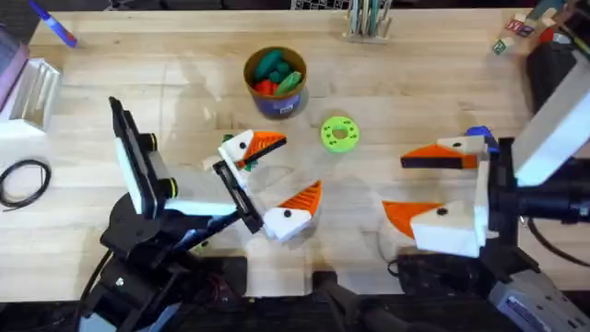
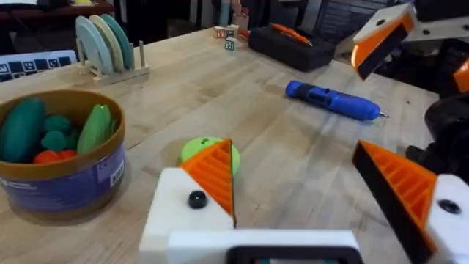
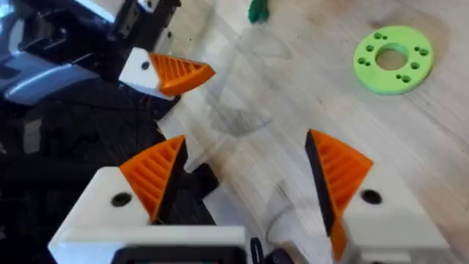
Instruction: Pick up the gripper from the table and insert it into the empty holder that is missing its gripper. Then pick up a screw, insert it into the mounting hole, and use the screwdriver to tighten it. Finally, clean up the table by picking up the vegetable and placing it into the bucket.
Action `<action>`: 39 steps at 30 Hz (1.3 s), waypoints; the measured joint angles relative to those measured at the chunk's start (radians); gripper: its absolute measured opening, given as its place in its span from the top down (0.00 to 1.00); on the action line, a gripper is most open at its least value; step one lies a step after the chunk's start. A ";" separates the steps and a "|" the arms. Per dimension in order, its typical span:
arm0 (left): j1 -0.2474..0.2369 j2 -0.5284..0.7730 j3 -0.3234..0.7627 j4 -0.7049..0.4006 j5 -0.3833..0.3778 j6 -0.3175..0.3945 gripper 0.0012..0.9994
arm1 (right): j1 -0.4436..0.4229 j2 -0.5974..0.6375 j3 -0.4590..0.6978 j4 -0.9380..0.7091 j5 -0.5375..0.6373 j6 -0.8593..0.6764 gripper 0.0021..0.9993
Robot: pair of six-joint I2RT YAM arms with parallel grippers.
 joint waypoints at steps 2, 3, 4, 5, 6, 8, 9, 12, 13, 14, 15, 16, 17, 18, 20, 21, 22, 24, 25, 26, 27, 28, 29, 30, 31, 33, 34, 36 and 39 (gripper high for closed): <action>0.000 0.000 0.000 0.000 0.000 0.001 0.01 | 0.000 -0.022 -0.020 0.003 -0.019 -0.033 0.04; 0.000 0.000 0.000 0.000 0.000 0.001 0.01 | 0.000 -0.026 -0.024 0.006 -0.026 -0.044 0.04; 0.000 0.000 0.000 0.000 0.000 0.002 0.06 | 0.000 -0.027 -0.026 0.010 -0.032 -0.056 0.04; 0.000 0.000 0.000 0.000 0.000 0.003 0.12 | 0.000 -0.027 -0.027 0.013 -0.037 -0.064 0.04; 0.000 0.000 0.000 0.000 0.000 0.003 0.20 | 0.000 -0.027 -0.028 0.014 -0.040 -0.069 0.03; 0.000 0.000 0.000 0.000 0.000 0.006 0.31 | 0.000 -0.027 -0.028 0.014 -0.045 -0.078 0.04; 0.000 0.000 0.000 0.000 0.000 0.004 0.39 | 0.000 -0.027 -0.028 0.014 -0.047 -0.082 0.04; 0.000 0.000 0.000 0.000 0.000 0.006 0.83 | 0.000 -0.027 -0.028 0.014 -0.049 -0.087 0.04; 0.000 0.000 0.000 0.000 -0.001 0.009 0.95 | 0.000 -0.027 -0.028 0.014 -0.049 -0.087 0.04; 0.000 0.000 0.000 0.000 0.000 0.010 0.99 | 0.000 -0.027 -0.028 0.014 -0.050 -0.087 0.04; 0.000 0.000 0.000 0.000 0.000 0.010 0.99 | 0.000 -0.027 -0.028 0.014 -0.051 -0.087 0.04; 0.000 0.000 0.000 0.000 0.000 0.010 1.00 | 0.000 -0.027 -0.028 0.014 -0.051 -0.087 0.04; 0.000 0.000 0.000 0.000 -0.002 0.010 1.00 | 0.000 -0.027 -0.028 0.017 -0.051 -0.087 0.04; 0.000 0.000 0.000 0.000 -0.004 0.010 1.00 | 0.000 -0.027 -0.028 0.023 -0.051 -0.087 0.04; 0.000 0.000 0.000 0.000 -0.012 0.010 1.00 | 0.000 -0.027 -0.028 0.042 -0.037 -0.086 0.04; 0.000 0.000 0.000 0.000 -0.019 0.010 1.00 | 0.000 -0.027 -0.028 0.056 -0.020 -0.081 0.04; 0.000 0.000 0.000 0.000 -0.026 0.010 1.00 | 0.000 -0.026 -0.028 0.075 0.004 -0.069 0.04; 0.000 0.000 0.000 0.000 -0.036 0.010 1.00 | -0.001 -0.020 -0.028 0.129 0.066 -0.029 0.04; 0.000 0.000 0.000 0.000 -0.039 0.010 1.00 | -0.004 -0.012 -0.028 0.155 0.095 -0.011 0.04; 0.000 0.000 0.000 0.000 -0.043 0.010 1.00 | -0.008 0.002 -0.028 0.181 0.126 0.006 0.04; 0.000 0.000 0.000 0.000 -0.047 0.010 1.00 | -0.014 0.018 -0.028 0.203 0.152 0.018 0.04; 0.000 0.000 0.000 0.000 -0.049 0.010 1.00 | -0.021 0.038 -0.028 0.226 0.178 0.027 0.03; 0.000 0.000 0.000 0.000 -0.052 0.010 1.00 | -0.032 0.062 -0.028 0.248 0.207 0.036 0.03; 0.000 0.000 0.000 0.000 -0.054 0.010 1.00 | -0.043 0.085 -0.028 0.263 0.231 0.042 0.03; 0.000 0.000 0.000 0.000 -0.055 0.010 1.00 | -0.058 0.112 -0.028 0.274 0.262 0.045 0.03; 0.000 0.000 0.000 0.000 -0.056 0.010 1.00 | -0.099 0.166 -0.028 0.281 0.327 0.050 0.03; 0.000 0.000 0.000 0.000 -0.056 0.010 1.00 | -0.124 0.193 -0.028 0.282 0.359 0.052 0.03; 0.000 0.000 0.000 0.000 -0.057 0.010 1.00 | -0.252 0.275 -0.029 0.285 0.482 0.053 0.03; 0.000 0.000 0.000 0.000 -0.057 0.010 1.00 | -0.359 0.310 -0.029 0.288 0.583 0.044 0.03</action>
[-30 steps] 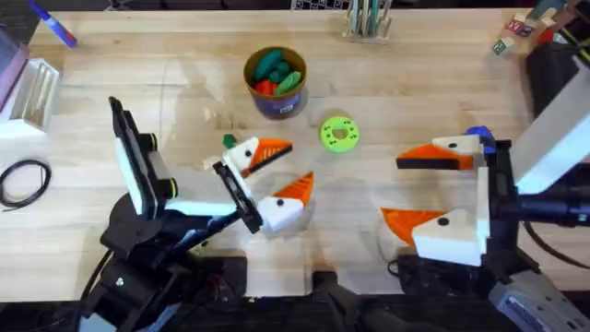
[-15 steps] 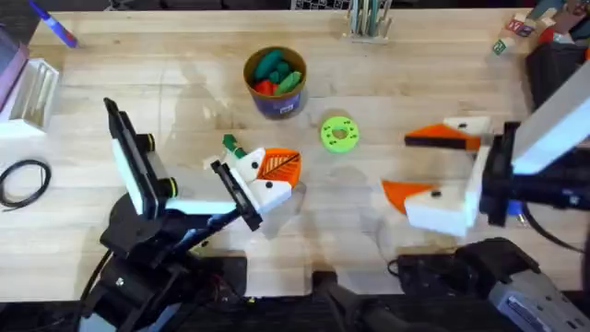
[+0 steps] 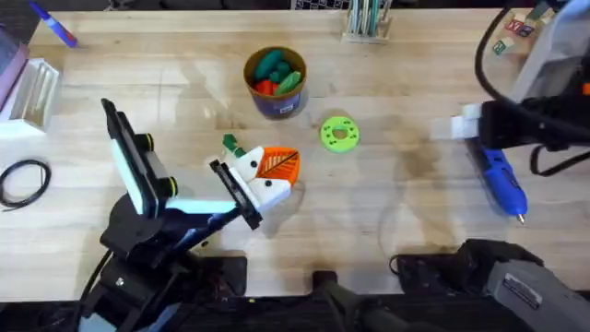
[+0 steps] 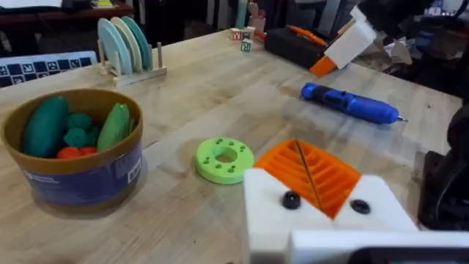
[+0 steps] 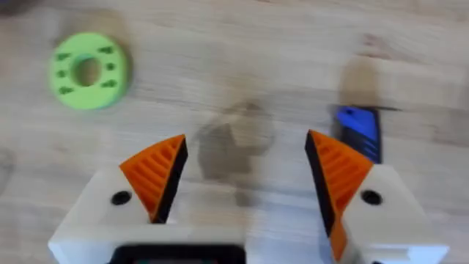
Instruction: Pick up the gripper from the table and insert it into the empty holder that is missing its gripper. Then pick up a screw, insert it into the mounting hole, and use the screwdriver to tighten it. Finally, clean up the table by picking up the vegetable and placing it into the bucket.
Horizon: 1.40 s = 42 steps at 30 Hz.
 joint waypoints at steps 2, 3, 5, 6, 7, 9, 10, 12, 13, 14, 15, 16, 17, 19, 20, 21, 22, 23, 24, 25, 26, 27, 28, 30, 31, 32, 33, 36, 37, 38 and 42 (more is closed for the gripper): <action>0.000 0.000 0.000 0.000 0.000 0.000 1.00 | -0.067 0.021 0.000 0.009 0.058 -0.018 0.03; 0.000 0.000 0.000 0.000 0.000 0.000 1.00 | -0.099 0.033 0.000 0.016 0.080 -0.033 0.03; 0.000 0.000 0.000 0.000 0.000 0.000 1.00 | -0.148 0.059 0.000 0.028 0.109 -0.071 0.03; 0.000 0.000 0.000 0.000 0.000 0.000 1.00 | -0.169 0.076 0.000 0.034 0.119 -0.100 0.03; 0.000 0.000 0.000 0.000 0.000 0.000 1.00 | -0.188 0.094 0.000 0.040 0.127 -0.128 0.03; 0.000 0.000 0.000 0.000 0.000 0.000 1.00 | -0.222 0.137 0.000 0.050 0.140 -0.189 0.03; 0.000 0.000 0.000 0.000 0.000 0.000 1.00 | -0.237 0.159 0.000 0.057 0.144 -0.213 0.03; 0.000 0.000 0.000 0.000 0.000 0.000 1.00 | -0.265 0.204 0.000 0.074 0.149 -0.249 0.02; 0.000 0.000 0.000 0.000 0.000 0.000 1.00 | -0.276 0.223 0.000 0.078 0.149 -0.262 0.01; 0.000 0.000 0.000 0.000 0.000 0.000 1.00 | -0.286 0.242 0.000 0.081 0.149 -0.271 0.01; 0.000 0.000 0.000 0.000 0.000 0.000 1.00 | -0.295 0.262 0.000 0.081 0.147 -0.282 0.01; 0.000 0.000 0.000 0.000 0.000 0.000 1.00 | -0.300 0.281 0.000 0.082 0.147 -0.294 0.01; 0.000 0.000 0.000 0.000 0.000 0.000 1.00 | -0.302 0.301 0.000 0.082 0.147 -0.305 0.01; 0.000 0.000 0.000 0.000 0.000 0.000 1.00 | -0.303 0.339 0.000 0.083 0.144 -0.331 0.01; 0.000 0.000 0.000 0.000 0.000 0.000 1.00 | -0.303 0.357 0.000 0.083 0.144 -0.343 0.01; 0.000 0.000 0.000 0.000 0.000 0.000 1.00 | -0.303 0.370 0.000 0.084 0.144 -0.351 0.01; 0.000 0.000 0.000 0.000 0.000 0.000 1.00 | -0.303 0.386 0.000 0.084 0.144 -0.362 0.01; 0.000 0.000 0.000 0.000 0.000 0.000 1.00 | -0.304 0.399 0.000 0.085 0.145 -0.372 0.01; 0.000 0.000 0.000 0.000 0.000 0.000 1.00 | -0.305 0.408 0.000 0.086 0.145 -0.381 0.01; 0.000 0.000 0.000 0.000 0.000 0.000 1.00 | -0.307 0.418 0.000 0.092 0.145 -0.390 0.01; 0.000 0.000 0.000 0.000 0.000 0.000 1.00 | -0.311 0.425 0.000 0.097 0.145 -0.396 0.01; 0.000 0.000 0.000 0.000 0.000 0.000 1.00 | -0.315 0.431 0.000 0.103 0.145 -0.401 0.01; 0.000 0.000 0.000 0.000 0.000 0.000 1.00 | -0.320 0.438 0.000 0.108 0.145 -0.404 0.01; 0.000 0.000 0.000 0.000 0.000 0.000 1.00 | -0.330 0.450 0.000 0.115 0.144 -0.409 0.01; 0.000 0.000 0.000 0.000 0.000 0.000 1.00 | -0.336 0.456 0.000 0.121 0.144 -0.413 0.01; 0.000 0.000 0.000 0.000 0.000 0.000 1.00 | -0.343 0.464 0.000 0.130 0.144 -0.415 0.01; 0.000 0.000 0.000 0.000 0.000 0.000 1.00 | -0.349 0.471 0.000 0.142 0.144 -0.416 0.01; 0.000 0.000 0.000 0.000 0.000 0.000 1.00 | -0.371 0.497 0.000 0.169 0.144 -0.420 0.01; 0.000 0.000 0.000 0.000 0.000 0.000 1.00 | -0.377 0.507 0.000 0.176 0.145 -0.420 0.02; 0.000 0.000 0.000 0.000 0.000 0.000 1.00 | -0.381 0.517 0.000 0.185 0.145 -0.420 0.02; 0.000 0.000 0.000 0.000 0.000 0.000 1.00 | -0.386 0.528 0.000 0.213 0.141 -0.422 0.23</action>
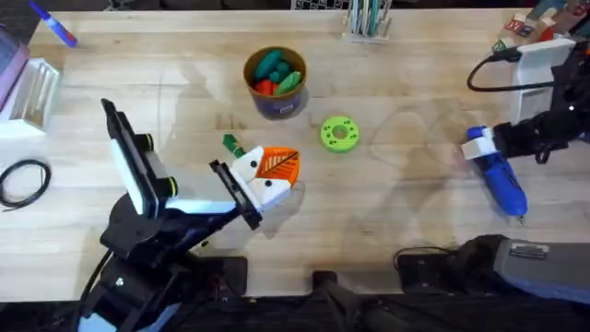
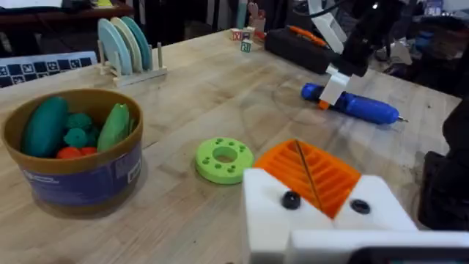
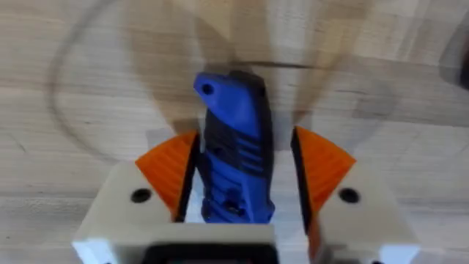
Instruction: Pick up the gripper from the table and insert it into the empty holder that is missing its gripper. Then pick up a screw, insert it into the mounting hole, and use the screwdriver to tighten it. Finally, clean up the table by picking up the vegetable and placing it into the bucket.
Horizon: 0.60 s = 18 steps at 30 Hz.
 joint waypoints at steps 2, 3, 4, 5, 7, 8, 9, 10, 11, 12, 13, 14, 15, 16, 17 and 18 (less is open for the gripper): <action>0.000 0.000 0.000 0.000 0.000 0.000 1.00 | 0.000 0.000 0.000 0.008 0.002 -0.004 0.47; 0.000 0.000 0.000 0.000 0.000 0.000 1.00 | 0.000 0.000 0.000 0.013 -0.001 -0.004 0.57; 0.000 0.000 0.000 0.000 0.000 0.000 1.00 | -0.002 0.000 0.000 0.013 -0.001 -0.002 0.66; 0.000 0.000 0.000 0.000 0.000 0.000 1.00 | -0.002 0.000 0.000 0.012 0.000 -0.004 0.74; 0.000 0.000 0.000 0.000 0.000 0.000 1.00 | -0.002 0.000 0.000 0.013 0.001 -0.009 0.89; 0.000 0.000 0.000 0.000 0.000 0.000 1.00 | -0.002 0.000 0.000 0.013 0.002 -0.008 0.96; 0.000 0.000 0.000 0.000 0.000 0.000 1.00 | -0.002 0.000 0.000 0.011 0.002 -0.003 0.98; 0.000 0.000 0.000 0.000 0.000 0.000 1.00 | -0.002 0.000 0.000 0.010 0.000 -0.003 0.98; 0.000 0.000 0.000 0.000 0.000 0.000 1.00 | -0.002 0.000 0.000 0.010 0.000 -0.003 0.98; 0.000 0.000 0.000 0.000 0.000 0.000 1.00 | -0.001 0.000 0.000 0.009 0.000 -0.003 0.98; 0.000 0.000 0.000 0.000 0.000 0.000 1.00 | -0.001 0.000 0.000 0.009 0.000 -0.003 0.98; 0.000 0.000 0.000 0.000 0.000 0.000 1.00 | -0.001 -0.002 0.000 0.009 0.000 -0.001 0.98; 0.000 0.000 0.000 0.000 0.000 0.000 1.00 | 0.001 -0.006 0.000 0.008 0.000 -0.001 0.98; 0.000 0.000 0.000 0.000 0.000 0.000 1.00 | 0.003 -0.014 0.000 0.006 0.000 -0.001 0.98; 0.000 0.000 0.000 0.000 0.000 0.000 1.00 | 0.007 -0.026 0.000 0.005 0.000 -0.001 0.98; 0.000 0.000 0.000 0.000 0.000 0.000 1.00 | 0.014 -0.043 0.000 0.005 0.000 -0.001 0.98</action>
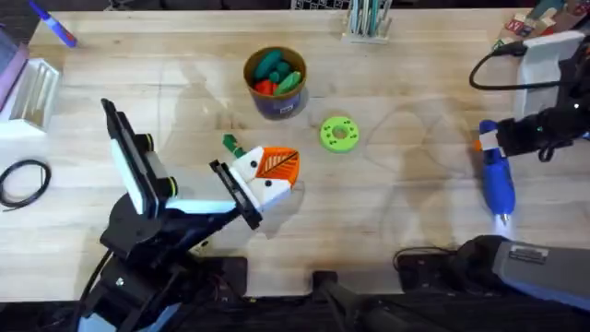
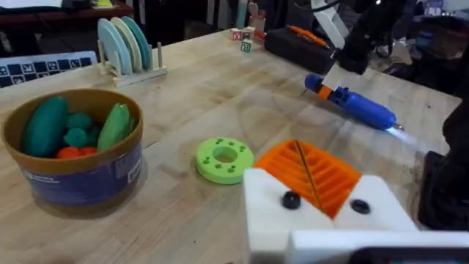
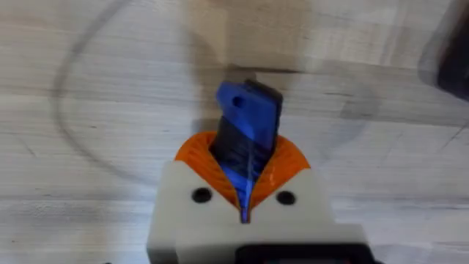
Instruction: Pick up the gripper from the table and insert it into the empty holder that is missing its gripper. Then pick up a screw, insert it into the mounting hole, and use the screwdriver to tighten it. Finally, clean up the table by picking up the vegetable and placing it into the bucket.
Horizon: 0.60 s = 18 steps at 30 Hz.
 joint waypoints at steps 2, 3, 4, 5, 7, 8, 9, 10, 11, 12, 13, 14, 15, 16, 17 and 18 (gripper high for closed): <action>0.000 0.000 0.000 0.000 0.000 0.000 1.00 | 0.023 -0.049 0.000 0.001 -0.001 0.003 0.98; 0.000 0.000 0.000 0.000 0.000 0.000 1.00 | 0.038 -0.078 0.000 0.001 -0.001 0.009 0.98; 0.000 0.000 0.000 0.000 0.000 0.000 1.00 | 0.055 -0.113 0.000 0.000 -0.001 0.019 0.98; 0.000 0.000 0.000 0.000 0.000 0.000 1.00 | 0.071 -0.144 0.000 0.001 -0.001 0.030 0.98; 0.000 0.000 0.000 0.000 0.000 0.000 1.00 | 0.109 -0.215 0.000 0.000 -0.001 0.062 0.98; 0.000 0.000 0.000 0.000 0.000 0.000 1.00 | 0.127 -0.247 0.000 0.000 -0.001 0.079 0.98; 0.000 0.000 0.000 0.000 0.000 0.000 1.00 | 0.144 -0.279 0.000 -0.001 -0.001 0.098 0.98; 0.000 0.000 0.000 0.000 0.000 0.000 1.00 | 0.159 -0.308 0.000 -0.002 -0.001 0.118 0.98; 0.000 0.000 0.000 0.000 0.000 0.000 1.00 | 0.178 -0.344 0.000 -0.004 -0.002 0.146 0.98; 0.000 0.000 0.000 0.000 0.000 0.000 1.00 | 0.191 -0.375 0.000 -0.005 -0.004 0.174 0.98; 0.000 0.000 0.000 0.000 0.000 0.000 1.00 | 0.204 -0.409 0.000 -0.005 -0.009 0.206 0.98; 0.000 0.000 0.000 0.000 0.000 0.000 1.00 | 0.215 -0.440 0.000 -0.005 -0.017 0.236 0.98; 0.000 0.000 0.000 0.000 0.000 0.000 1.00 | 0.224 -0.474 0.000 -0.004 -0.035 0.269 0.98; 0.000 0.000 0.000 0.000 0.000 0.000 1.00 | 0.232 -0.510 -0.001 0.003 -0.059 0.304 0.98; 0.000 0.000 0.000 0.000 0.000 0.000 1.00 | 0.240 -0.542 -0.003 0.018 -0.085 0.338 0.98; 0.000 0.000 0.000 0.000 0.000 0.000 1.00 | 0.252 -0.577 -0.010 0.048 -0.116 0.375 0.98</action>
